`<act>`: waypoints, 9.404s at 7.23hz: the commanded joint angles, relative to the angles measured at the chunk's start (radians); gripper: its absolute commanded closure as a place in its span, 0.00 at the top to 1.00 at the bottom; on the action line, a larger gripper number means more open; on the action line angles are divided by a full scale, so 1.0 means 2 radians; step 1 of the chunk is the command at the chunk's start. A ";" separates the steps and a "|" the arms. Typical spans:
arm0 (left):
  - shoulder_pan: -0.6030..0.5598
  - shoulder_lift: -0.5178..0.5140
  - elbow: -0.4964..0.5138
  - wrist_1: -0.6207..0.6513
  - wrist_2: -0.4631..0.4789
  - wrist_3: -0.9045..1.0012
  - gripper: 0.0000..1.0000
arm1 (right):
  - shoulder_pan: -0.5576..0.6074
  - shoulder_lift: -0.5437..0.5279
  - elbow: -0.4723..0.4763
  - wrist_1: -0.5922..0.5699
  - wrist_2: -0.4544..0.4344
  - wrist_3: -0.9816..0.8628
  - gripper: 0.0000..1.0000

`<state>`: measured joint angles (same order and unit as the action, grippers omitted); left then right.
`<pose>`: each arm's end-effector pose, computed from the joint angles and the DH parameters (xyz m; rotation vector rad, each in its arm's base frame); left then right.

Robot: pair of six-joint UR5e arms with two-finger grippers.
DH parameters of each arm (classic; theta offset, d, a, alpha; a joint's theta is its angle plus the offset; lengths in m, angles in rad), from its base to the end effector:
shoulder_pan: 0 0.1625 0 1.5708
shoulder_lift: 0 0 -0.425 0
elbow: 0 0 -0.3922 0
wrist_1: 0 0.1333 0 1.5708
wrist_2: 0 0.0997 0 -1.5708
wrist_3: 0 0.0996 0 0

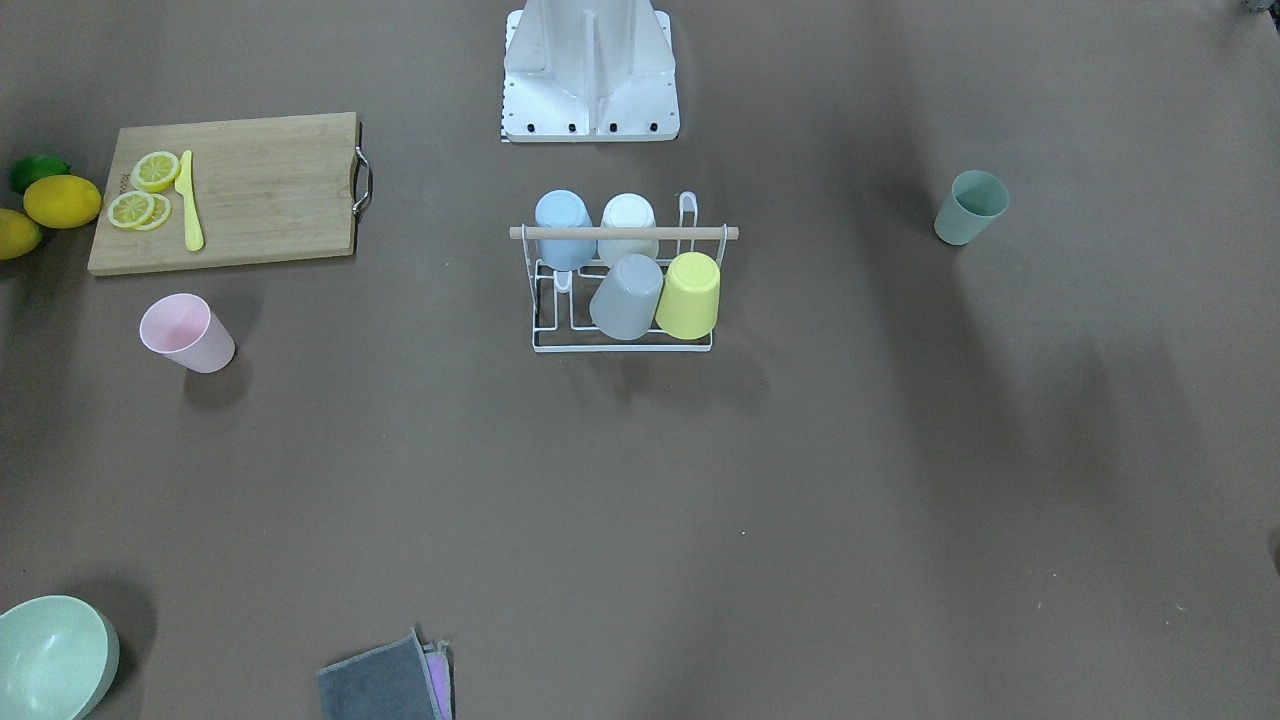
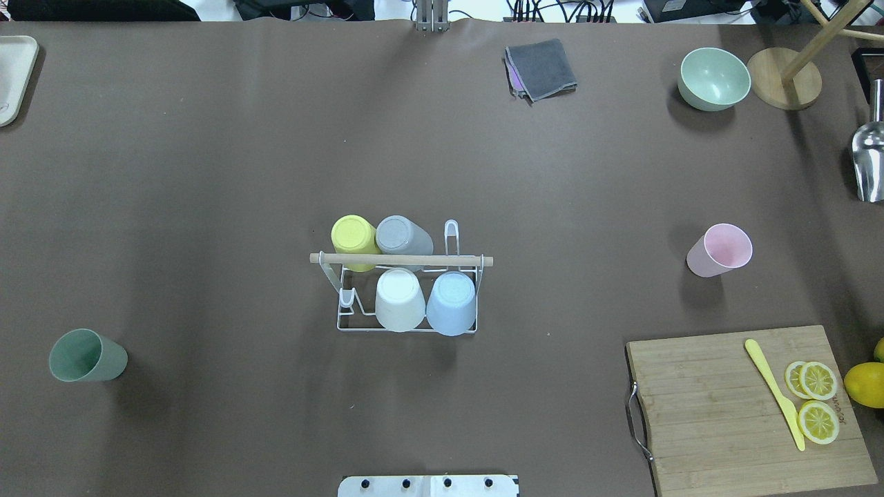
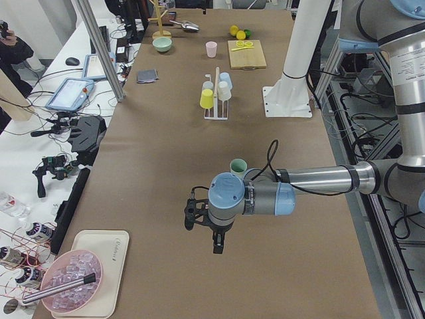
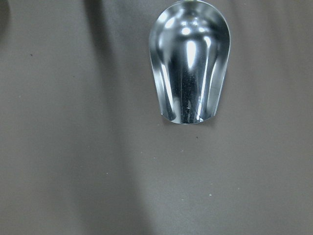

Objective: Place cup on cup holder

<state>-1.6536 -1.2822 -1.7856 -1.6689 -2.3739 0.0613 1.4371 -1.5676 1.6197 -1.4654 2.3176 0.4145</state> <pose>-0.0922 -0.3652 0.6656 0.0807 0.7993 -0.0106 -0.0020 -0.5072 0.6236 -0.0573 -0.7594 0.2083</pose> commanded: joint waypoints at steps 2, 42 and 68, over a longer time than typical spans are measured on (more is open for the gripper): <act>0.000 -0.003 0.001 -0.001 0.001 0.001 0.98 | -0.051 0.068 -0.042 -0.016 0.002 0.004 1.00; 0.321 -0.500 0.422 0.545 -0.027 0.166 0.97 | -0.245 0.311 -0.271 -0.419 0.064 -0.240 0.46; 0.380 -0.446 0.403 0.722 -0.076 0.278 0.97 | -0.165 0.188 -0.021 -0.410 0.601 -0.905 0.27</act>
<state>-0.8957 -2.1778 -0.9793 -0.2271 -2.5236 0.6166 1.1111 -1.1864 1.5703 -2.2862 3.4350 -1.3091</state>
